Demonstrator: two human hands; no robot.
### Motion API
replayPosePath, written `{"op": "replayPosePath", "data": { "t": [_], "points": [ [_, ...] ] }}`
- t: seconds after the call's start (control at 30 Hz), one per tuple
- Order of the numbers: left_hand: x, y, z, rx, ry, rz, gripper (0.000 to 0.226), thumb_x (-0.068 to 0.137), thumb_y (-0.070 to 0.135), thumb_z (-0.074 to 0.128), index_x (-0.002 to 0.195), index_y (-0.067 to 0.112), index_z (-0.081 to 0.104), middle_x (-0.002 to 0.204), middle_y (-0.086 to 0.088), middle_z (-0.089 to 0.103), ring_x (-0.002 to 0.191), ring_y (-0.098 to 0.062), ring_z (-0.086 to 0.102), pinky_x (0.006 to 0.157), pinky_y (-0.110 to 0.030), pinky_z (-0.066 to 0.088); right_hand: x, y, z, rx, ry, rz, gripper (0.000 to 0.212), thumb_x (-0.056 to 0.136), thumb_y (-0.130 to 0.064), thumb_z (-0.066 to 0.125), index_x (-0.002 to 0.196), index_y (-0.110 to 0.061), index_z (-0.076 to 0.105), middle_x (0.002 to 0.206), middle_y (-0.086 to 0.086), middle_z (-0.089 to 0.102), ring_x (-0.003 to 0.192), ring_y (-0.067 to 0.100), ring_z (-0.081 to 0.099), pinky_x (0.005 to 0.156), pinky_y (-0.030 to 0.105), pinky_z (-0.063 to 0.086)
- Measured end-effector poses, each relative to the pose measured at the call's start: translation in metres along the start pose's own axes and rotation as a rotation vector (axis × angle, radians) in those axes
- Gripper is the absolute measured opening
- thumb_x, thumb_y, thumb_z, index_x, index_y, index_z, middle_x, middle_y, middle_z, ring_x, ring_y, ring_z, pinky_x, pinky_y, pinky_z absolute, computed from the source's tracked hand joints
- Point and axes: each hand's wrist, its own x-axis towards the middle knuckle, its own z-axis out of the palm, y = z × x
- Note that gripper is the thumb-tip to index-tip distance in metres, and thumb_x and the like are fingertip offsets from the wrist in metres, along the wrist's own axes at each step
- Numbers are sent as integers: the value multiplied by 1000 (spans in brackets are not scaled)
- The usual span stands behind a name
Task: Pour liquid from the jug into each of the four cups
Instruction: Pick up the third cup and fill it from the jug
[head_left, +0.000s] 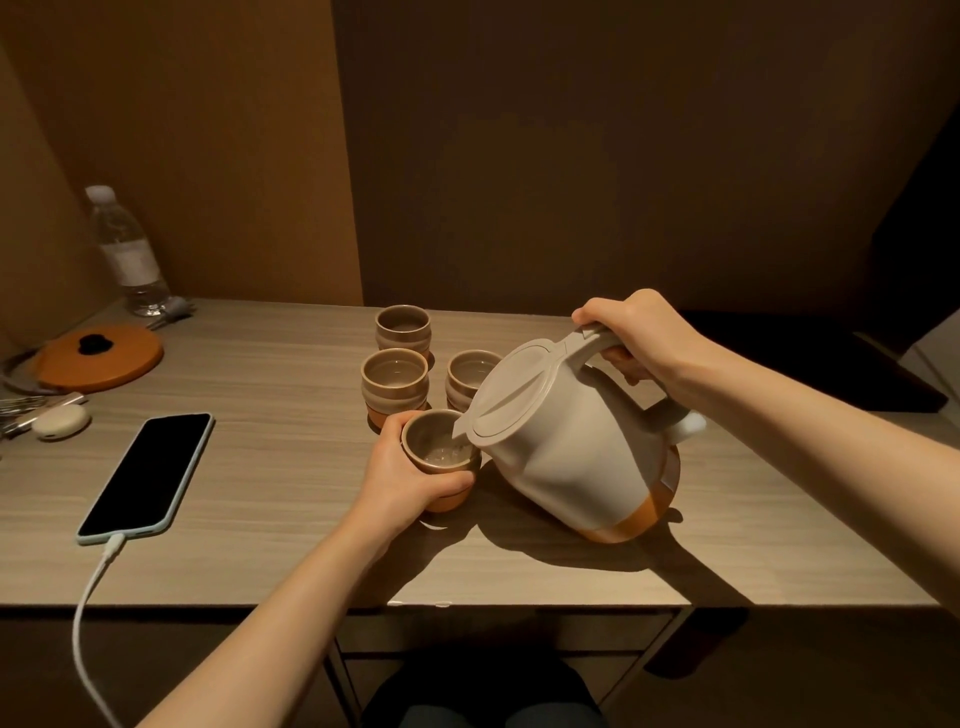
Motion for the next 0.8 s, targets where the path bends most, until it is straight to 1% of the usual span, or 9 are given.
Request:
{"op": "replayPosePath", "data": {
  "t": [0.13, 0.2, 0.5, 0.63, 0.8],
  "points": [
    [-1, -2, 0, 2, -6, -2, 81, 52, 15, 93, 117, 28, 46, 106, 19, 53, 97, 3, 52, 74, -10, 40, 0, 0, 0, 9, 3, 0, 41, 90, -28, 58, 55, -6, 57, 43, 2, 42, 43, 15, 37, 47, 28, 34],
    [-1, -3, 1, 4, -5, -6, 81, 52, 16, 93, 117, 29, 46, 107, 19, 53, 98, 3, 52, 74, -11, 40, 1, 0, 0, 12, 7, 2, 42, 91, -28, 57, 54, -8, 57, 41, 0, 42, 41, 14, 37, 47, 28, 34],
    [-1, -4, 2, -15, -9, -13, 81, 51, 14, 93, 117, 28, 48, 109, 15, 57, 99, 1, 55, 76, -12, 42, 1, -2, 1, 7, -1, 14, 44, 91, -27, 57, 52, -8, 55, 40, -1, 42, 35, 10, 36, 43, 24, 33],
    [-1, -5, 3, -18, -6, -13, 82, 50, 14, 93, 119, 26, 50, 109, 14, 58, 101, 0, 55, 77, -13, 42, 1, -2, 1, 12, -4, 19, 43, 90, -27, 58, 52, -8, 54, 42, 1, 41, 37, 11, 35, 44, 25, 32],
    [-1, -4, 3, -20, -9, -17, 81, 50, 12, 93, 117, 27, 50, 107, 15, 58, 97, 4, 56, 75, -11, 42, 1, -3, 2, 12, -12, 22, 42, 89, -28, 59, 52, -8, 55, 42, 0, 43, 38, 12, 37, 45, 26, 33]
  ]
}}
